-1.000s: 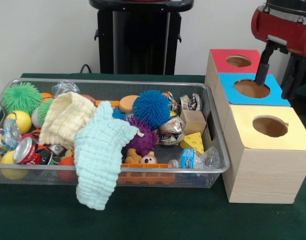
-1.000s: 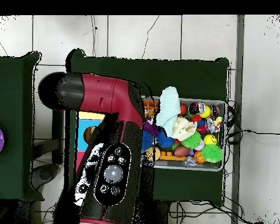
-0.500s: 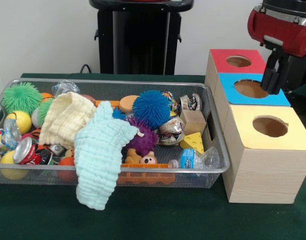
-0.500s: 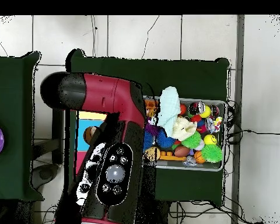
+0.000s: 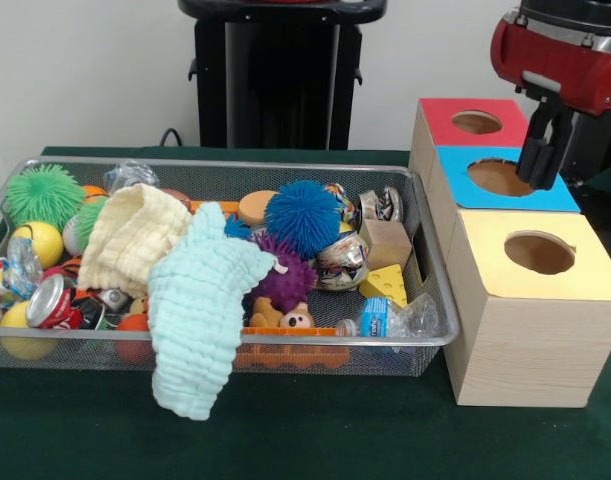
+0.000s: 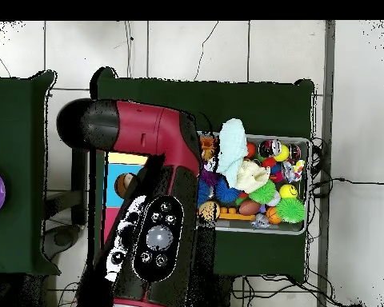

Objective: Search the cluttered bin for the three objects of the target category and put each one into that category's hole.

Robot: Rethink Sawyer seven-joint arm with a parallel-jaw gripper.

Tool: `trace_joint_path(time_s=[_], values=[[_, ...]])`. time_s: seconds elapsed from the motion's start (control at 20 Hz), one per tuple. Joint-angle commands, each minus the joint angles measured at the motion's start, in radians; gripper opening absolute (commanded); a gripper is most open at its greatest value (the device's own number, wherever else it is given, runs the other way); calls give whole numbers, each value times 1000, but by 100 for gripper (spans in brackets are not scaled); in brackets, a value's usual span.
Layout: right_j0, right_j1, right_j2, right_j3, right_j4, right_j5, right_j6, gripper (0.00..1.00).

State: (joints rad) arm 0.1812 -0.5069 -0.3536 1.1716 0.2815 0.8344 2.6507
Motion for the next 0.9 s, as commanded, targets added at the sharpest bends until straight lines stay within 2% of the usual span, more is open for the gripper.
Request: trace_joint_path(time_s=[0.05,0.4,0.7,0.9], values=[[-34,20,54,59,-33,-21,58,0],[-50,-1,80,112,-34,-79,25,0],[-81,-42,115,236,-38,-192,-18,0],[-110,-82,144,315,-40,-228,-53,0]])
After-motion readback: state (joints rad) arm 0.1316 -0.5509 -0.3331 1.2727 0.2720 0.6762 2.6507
